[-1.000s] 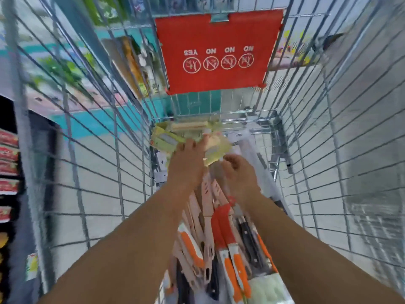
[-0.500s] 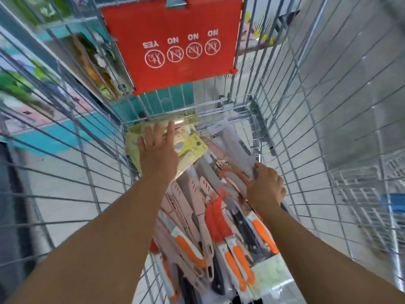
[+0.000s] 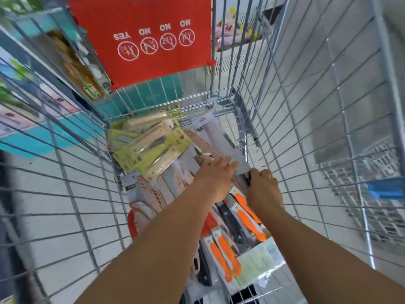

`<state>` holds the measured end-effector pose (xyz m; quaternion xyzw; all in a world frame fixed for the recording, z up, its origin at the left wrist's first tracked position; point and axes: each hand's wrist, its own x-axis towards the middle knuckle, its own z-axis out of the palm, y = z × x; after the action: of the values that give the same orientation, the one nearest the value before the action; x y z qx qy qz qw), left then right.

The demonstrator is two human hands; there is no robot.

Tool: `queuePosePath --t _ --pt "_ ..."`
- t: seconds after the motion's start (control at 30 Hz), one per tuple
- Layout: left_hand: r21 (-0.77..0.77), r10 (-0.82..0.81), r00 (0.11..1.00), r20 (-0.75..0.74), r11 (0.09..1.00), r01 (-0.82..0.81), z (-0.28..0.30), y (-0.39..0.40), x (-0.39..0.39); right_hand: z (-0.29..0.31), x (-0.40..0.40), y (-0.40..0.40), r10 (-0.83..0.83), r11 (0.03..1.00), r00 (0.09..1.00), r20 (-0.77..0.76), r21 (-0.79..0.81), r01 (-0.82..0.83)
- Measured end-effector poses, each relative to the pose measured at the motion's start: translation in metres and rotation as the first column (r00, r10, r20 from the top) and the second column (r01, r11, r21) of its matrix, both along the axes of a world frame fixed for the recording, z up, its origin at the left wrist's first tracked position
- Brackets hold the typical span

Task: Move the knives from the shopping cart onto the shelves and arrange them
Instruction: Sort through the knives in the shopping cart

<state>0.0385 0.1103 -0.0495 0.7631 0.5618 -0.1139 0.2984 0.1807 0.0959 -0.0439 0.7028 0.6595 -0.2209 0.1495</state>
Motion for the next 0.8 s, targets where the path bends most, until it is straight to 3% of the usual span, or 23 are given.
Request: queuePosePath --t 0.3,0.8 --pt "-0.031 -0.017 0.998 -0.062 0.999 0.015 0.009 -0.011 -0.017 0.001 -0.002 0.005 0.072 0.997 0.994 0.084 -0.003 -0.072" --pt "-0.081 0.025 1.0 0.0 0.996 -0.025 0.002 -0.02 -0.027 -0.01 -0.02 0.032 0.153 0.987 0.98 0.126 0.021 -0.157"
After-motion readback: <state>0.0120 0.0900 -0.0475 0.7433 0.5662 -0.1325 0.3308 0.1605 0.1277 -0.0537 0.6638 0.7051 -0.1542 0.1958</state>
